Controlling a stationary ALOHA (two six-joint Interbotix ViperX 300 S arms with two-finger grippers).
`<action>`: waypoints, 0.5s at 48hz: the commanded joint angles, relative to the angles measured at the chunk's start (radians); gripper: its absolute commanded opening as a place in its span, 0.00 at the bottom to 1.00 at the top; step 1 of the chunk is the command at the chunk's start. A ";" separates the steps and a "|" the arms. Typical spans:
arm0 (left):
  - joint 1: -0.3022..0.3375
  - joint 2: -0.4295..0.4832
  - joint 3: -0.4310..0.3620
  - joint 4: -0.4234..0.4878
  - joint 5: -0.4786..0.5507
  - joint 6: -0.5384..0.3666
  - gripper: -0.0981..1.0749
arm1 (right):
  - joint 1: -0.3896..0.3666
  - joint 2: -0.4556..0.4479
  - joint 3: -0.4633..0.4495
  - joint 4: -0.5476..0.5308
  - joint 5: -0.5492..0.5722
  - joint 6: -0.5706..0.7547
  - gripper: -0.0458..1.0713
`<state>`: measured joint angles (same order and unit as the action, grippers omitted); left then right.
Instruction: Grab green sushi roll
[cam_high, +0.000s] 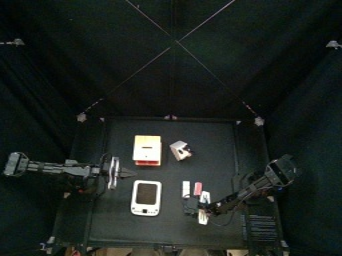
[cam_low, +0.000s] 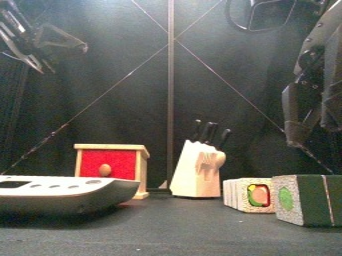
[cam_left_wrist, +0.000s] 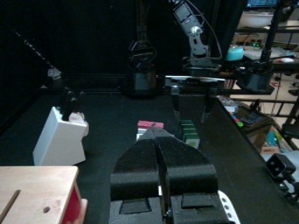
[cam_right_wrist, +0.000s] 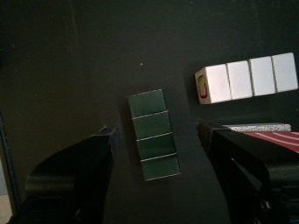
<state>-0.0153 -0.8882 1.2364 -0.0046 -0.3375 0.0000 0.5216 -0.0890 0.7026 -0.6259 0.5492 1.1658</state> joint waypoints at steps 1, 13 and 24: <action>0.003 0.003 -0.012 0.002 -0.009 0.002 0.07 | 0.002 0.002 -0.023 0.000 0.000 0.000 0.93; 0.003 0.003 -0.011 0.002 -0.009 0.002 0.07 | 0.018 0.060 -0.041 0.005 0.000 0.000 0.93; 0.005 0.005 -0.011 0.002 -0.009 0.002 0.07 | 0.020 0.117 -0.049 0.005 0.000 0.000 0.91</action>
<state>-0.0123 -0.8882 1.2379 -0.0046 -0.3375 0.0000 0.5400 0.0353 0.6750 -0.6197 0.5507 1.1643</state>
